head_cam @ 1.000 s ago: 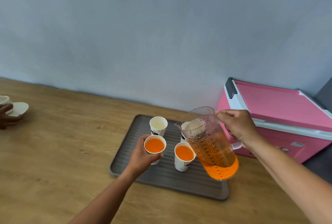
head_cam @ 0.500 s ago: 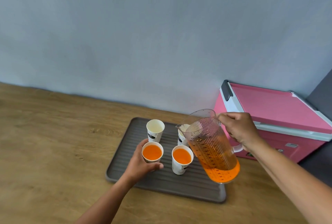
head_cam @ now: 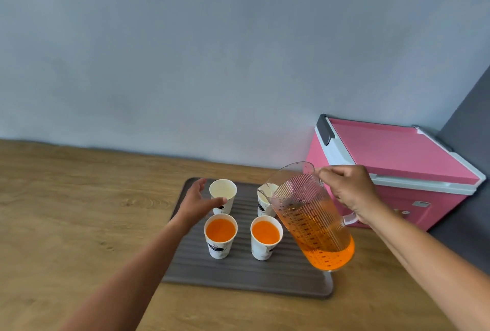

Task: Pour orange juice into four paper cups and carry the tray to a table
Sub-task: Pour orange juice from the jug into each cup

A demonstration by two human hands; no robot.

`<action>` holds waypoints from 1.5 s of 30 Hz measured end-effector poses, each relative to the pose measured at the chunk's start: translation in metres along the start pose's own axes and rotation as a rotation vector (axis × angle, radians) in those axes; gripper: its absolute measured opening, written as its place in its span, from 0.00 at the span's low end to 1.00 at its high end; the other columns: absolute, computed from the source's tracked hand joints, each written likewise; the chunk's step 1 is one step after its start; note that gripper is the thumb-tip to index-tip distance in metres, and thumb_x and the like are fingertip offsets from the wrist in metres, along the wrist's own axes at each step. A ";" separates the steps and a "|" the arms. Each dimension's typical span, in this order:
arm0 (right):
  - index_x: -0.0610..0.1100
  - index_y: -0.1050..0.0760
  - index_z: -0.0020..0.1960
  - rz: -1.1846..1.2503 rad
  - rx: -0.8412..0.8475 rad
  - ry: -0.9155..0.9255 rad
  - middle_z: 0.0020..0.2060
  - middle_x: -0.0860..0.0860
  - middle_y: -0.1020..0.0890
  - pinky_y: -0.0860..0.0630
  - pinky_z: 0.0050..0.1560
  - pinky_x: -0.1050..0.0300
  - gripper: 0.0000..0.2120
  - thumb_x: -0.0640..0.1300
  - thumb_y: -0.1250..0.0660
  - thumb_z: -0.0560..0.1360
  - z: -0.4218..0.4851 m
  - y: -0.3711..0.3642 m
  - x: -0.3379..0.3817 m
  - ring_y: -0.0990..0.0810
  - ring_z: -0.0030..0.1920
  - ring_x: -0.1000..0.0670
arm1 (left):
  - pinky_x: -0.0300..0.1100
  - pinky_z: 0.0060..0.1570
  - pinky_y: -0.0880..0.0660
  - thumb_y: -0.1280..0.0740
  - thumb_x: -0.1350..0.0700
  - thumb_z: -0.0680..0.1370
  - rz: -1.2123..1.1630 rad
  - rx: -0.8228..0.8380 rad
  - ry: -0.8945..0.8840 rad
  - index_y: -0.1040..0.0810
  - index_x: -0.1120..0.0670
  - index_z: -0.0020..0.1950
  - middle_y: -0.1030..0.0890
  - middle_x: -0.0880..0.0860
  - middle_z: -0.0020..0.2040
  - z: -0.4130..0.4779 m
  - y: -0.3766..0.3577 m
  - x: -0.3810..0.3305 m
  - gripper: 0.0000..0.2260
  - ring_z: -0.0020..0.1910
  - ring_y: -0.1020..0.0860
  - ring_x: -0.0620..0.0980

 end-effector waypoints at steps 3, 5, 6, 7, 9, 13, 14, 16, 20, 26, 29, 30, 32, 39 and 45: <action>0.43 0.18 0.39 0.006 -0.015 0.002 0.14 0.62 0.29 0.37 0.27 0.67 0.08 0.42 0.32 0.76 0.000 0.000 -0.001 0.29 0.18 0.65 | 0.50 0.66 0.34 0.20 0.54 0.65 0.065 0.073 0.012 0.42 0.54 0.76 0.34 0.55 0.74 0.013 -0.006 -0.005 0.46 0.71 0.34 0.55; 0.41 0.17 0.39 0.007 -0.023 0.003 0.14 0.60 0.29 0.37 0.24 0.69 0.09 0.42 0.32 0.77 0.001 0.000 -0.002 0.29 0.18 0.63 | 0.46 0.60 0.32 0.19 0.56 0.64 0.083 0.103 -0.002 0.39 0.54 0.73 0.30 0.54 0.69 0.018 -0.009 -0.004 0.43 0.64 0.30 0.52; 0.41 0.18 0.38 0.003 -0.029 0.002 0.14 0.59 0.30 0.38 0.23 0.71 0.11 0.43 0.32 0.77 0.002 0.001 -0.002 0.30 0.17 0.62 | 0.44 0.57 0.31 0.19 0.57 0.64 0.093 0.116 -0.005 0.37 0.54 0.72 0.29 0.53 0.66 0.021 -0.009 -0.003 0.42 0.61 0.29 0.50; 0.40 0.18 0.37 0.000 -0.037 0.001 0.14 0.58 0.30 0.38 0.21 0.73 0.12 0.43 0.32 0.77 0.003 0.001 -0.002 0.31 0.16 0.61 | 0.44 0.55 0.31 0.19 0.57 0.63 0.104 0.123 -0.014 0.36 0.53 0.71 0.27 0.53 0.64 0.024 -0.010 -0.002 0.41 0.60 0.28 0.50; 0.42 0.20 0.33 -0.002 -0.048 -0.001 0.14 0.57 0.31 0.38 0.20 0.72 0.14 0.43 0.32 0.76 0.004 0.001 -0.002 0.32 0.16 0.60 | 0.44 0.54 0.29 0.18 0.55 0.60 0.119 0.123 -0.028 0.33 0.51 0.68 0.25 0.51 0.61 0.028 -0.010 0.000 0.40 0.59 0.26 0.51; 0.47 0.25 0.25 -0.016 -0.068 -0.014 0.14 0.56 0.34 0.38 0.24 0.64 0.20 0.43 0.31 0.76 0.006 0.002 -0.006 0.36 0.16 0.59 | 0.45 0.55 0.28 0.18 0.55 0.61 0.122 0.123 -0.045 0.32 0.49 0.64 0.25 0.51 0.59 0.034 -0.014 0.004 0.37 0.59 0.26 0.52; 0.47 0.25 0.25 -0.020 -0.068 -0.018 0.14 0.56 0.34 0.38 0.24 0.65 0.21 0.43 0.31 0.76 0.006 0.002 -0.006 0.35 0.16 0.59 | 0.45 0.55 0.28 0.18 0.57 0.61 0.119 0.122 -0.046 0.33 0.49 0.64 0.26 0.51 0.59 0.034 -0.015 0.005 0.36 0.59 0.26 0.52; 0.47 0.23 0.29 -0.026 -0.066 -0.023 0.14 0.57 0.31 0.37 0.24 0.66 0.17 0.43 0.32 0.76 0.007 0.001 -0.006 0.32 0.17 0.60 | 0.45 0.54 0.28 0.19 0.57 0.63 0.120 0.122 -0.057 0.34 0.50 0.66 0.26 0.52 0.59 0.035 -0.018 0.006 0.37 0.59 0.27 0.52; 0.37 0.18 0.35 -0.036 -0.070 -0.021 0.15 0.56 0.32 0.38 0.29 0.63 0.15 0.45 0.32 0.76 0.011 0.001 -0.008 0.33 0.17 0.59 | 0.46 0.54 0.28 0.20 0.56 0.64 0.129 0.102 -0.070 0.35 0.52 0.68 0.27 0.53 0.60 0.033 -0.018 0.000 0.37 0.59 0.27 0.53; 0.33 0.20 0.34 -0.074 -0.069 0.007 0.14 0.56 0.35 0.37 0.29 0.63 0.17 0.44 0.31 0.75 0.017 0.004 0.005 0.35 0.17 0.57 | 0.40 0.49 0.28 0.20 0.55 0.65 0.029 0.042 -0.221 0.32 0.48 0.65 0.22 0.49 0.56 0.019 -0.011 -0.044 0.33 0.54 0.23 0.49; 0.35 0.23 0.29 -0.092 -0.055 0.026 0.14 0.56 0.36 0.34 0.33 0.61 0.19 0.45 0.31 0.75 0.023 0.006 0.014 0.38 0.16 0.58 | 0.45 0.51 0.24 0.20 0.52 0.64 0.035 0.074 -0.310 0.33 0.44 0.65 0.22 0.47 0.56 0.006 -0.011 -0.065 0.34 0.54 0.22 0.48; 0.36 0.23 0.28 -0.091 -0.047 0.037 0.13 0.56 0.37 0.34 0.33 0.60 0.19 0.44 0.31 0.75 0.024 0.007 0.018 0.39 0.16 0.58 | 0.48 0.52 0.22 0.20 0.50 0.62 0.035 0.085 -0.336 0.33 0.43 0.65 0.22 0.46 0.56 0.001 -0.011 -0.070 0.35 0.54 0.22 0.49; 0.37 0.22 0.29 -0.089 -0.031 0.064 0.13 0.57 0.36 0.36 0.32 0.62 0.18 0.44 0.31 0.75 0.026 0.009 0.026 0.39 0.16 0.57 | 0.52 0.50 0.20 0.21 0.46 0.60 0.029 0.110 -0.366 0.33 0.42 0.65 0.22 0.45 0.56 -0.009 -0.012 -0.077 0.36 0.54 0.22 0.49; 0.49 0.18 0.37 -0.189 0.036 0.153 0.20 0.66 0.24 0.32 0.36 0.65 0.08 0.45 0.30 0.75 0.040 0.015 0.041 0.25 0.26 0.69 | 0.36 0.47 0.23 0.20 0.54 0.65 -0.029 0.110 -0.406 0.30 0.44 0.64 0.22 0.42 0.55 -0.037 -0.022 -0.089 0.32 0.53 0.22 0.41; 0.48 0.14 0.42 -0.283 0.083 0.203 0.35 0.61 0.17 0.30 0.41 0.64 0.06 0.48 0.29 0.73 0.046 0.016 0.040 0.20 0.38 0.64 | 0.30 0.46 0.25 0.20 0.56 0.65 -0.051 0.104 -0.387 0.30 0.44 0.63 0.21 0.42 0.54 -0.050 -0.027 -0.086 0.31 0.52 0.22 0.36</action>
Point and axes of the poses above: each hand's wrist, its own z-axis towards the middle knuckle, its own y-axis out of the back of the hand, x = y × z, the point moved 1 cm from there along z, towards the middle knuckle
